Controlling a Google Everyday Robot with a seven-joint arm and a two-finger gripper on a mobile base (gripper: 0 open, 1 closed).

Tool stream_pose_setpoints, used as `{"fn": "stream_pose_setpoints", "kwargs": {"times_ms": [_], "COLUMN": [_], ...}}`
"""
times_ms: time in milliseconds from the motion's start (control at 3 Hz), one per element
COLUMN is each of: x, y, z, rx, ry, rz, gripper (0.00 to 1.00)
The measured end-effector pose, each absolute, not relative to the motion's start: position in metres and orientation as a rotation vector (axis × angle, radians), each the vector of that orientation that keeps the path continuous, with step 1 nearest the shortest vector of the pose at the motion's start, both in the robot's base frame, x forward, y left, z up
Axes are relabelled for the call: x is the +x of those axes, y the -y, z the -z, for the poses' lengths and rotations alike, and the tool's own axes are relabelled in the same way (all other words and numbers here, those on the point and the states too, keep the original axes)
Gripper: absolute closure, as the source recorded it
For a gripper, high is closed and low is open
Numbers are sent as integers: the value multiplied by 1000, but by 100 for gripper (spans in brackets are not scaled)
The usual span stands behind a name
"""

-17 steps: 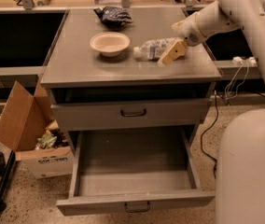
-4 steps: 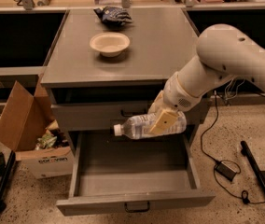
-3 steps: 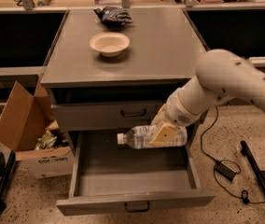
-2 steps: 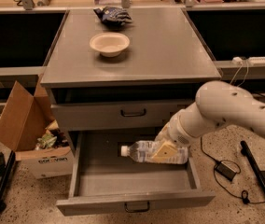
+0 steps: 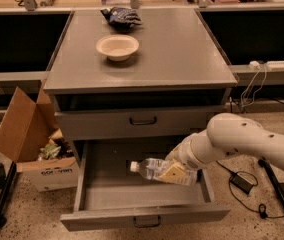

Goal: Place blue plastic bottle into middle drawer

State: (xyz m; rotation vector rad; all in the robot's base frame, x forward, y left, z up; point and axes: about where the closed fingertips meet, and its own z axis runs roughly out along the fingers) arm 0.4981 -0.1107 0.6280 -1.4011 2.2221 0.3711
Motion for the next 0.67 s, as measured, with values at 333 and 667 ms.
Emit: {"fn": "stream_pose_setpoints", "kwargs": {"times_ms": [333, 667], "x": [498, 507], "y": [111, 115], "z": [-628, -607], "rx": [-1401, -1350], "ry": [-2222, -2268], "rz": [-371, -341], "gripper": [100, 100]}}
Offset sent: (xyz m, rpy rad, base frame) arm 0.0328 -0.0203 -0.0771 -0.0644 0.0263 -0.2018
